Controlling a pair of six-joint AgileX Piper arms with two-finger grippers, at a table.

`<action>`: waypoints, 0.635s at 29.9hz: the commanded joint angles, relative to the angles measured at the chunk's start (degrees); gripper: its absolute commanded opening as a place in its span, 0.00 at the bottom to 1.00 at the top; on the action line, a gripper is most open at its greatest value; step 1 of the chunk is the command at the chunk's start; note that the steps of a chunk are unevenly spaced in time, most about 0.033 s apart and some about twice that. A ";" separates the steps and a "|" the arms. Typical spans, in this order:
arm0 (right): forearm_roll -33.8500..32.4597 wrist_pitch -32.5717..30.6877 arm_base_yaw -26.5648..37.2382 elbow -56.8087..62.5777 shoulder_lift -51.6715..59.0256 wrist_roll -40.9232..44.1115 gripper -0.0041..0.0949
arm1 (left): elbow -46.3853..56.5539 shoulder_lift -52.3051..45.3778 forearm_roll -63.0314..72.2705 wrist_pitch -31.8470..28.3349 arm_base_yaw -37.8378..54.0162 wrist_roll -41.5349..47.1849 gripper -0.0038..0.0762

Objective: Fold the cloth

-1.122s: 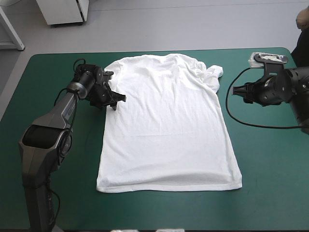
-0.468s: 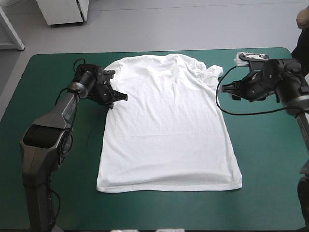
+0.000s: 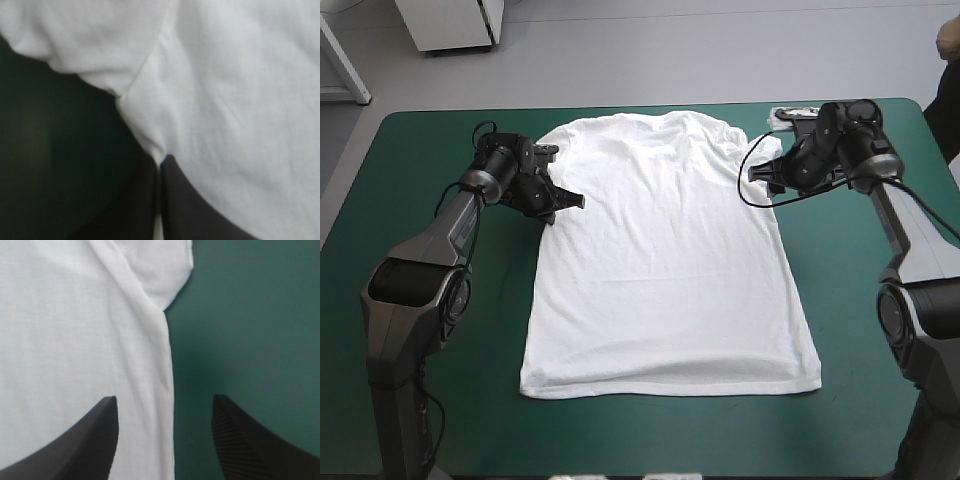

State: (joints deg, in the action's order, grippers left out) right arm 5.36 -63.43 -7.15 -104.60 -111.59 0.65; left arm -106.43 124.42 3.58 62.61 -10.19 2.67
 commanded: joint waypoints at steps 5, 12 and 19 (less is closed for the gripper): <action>-1.75 4.22 -1.54 -3.55 -4.36 1.76 0.58 | -0.26 -1.07 2.66 -1.12 -0.54 0.04 0.04; -0.52 5.67 -1.54 -5.12 -8.84 1.78 0.57 | -0.26 -1.07 2.66 -1.47 -0.54 0.04 0.04; 3.58 2.41 -1.54 -5.12 -12.35 1.78 0.30 | -0.97 -1.07 2.66 -1.76 -0.54 0.04 0.04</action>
State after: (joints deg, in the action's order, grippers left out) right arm 5.58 -59.46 -8.75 -108.66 -125.25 2.43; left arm -106.73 124.50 3.58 62.71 -10.19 2.67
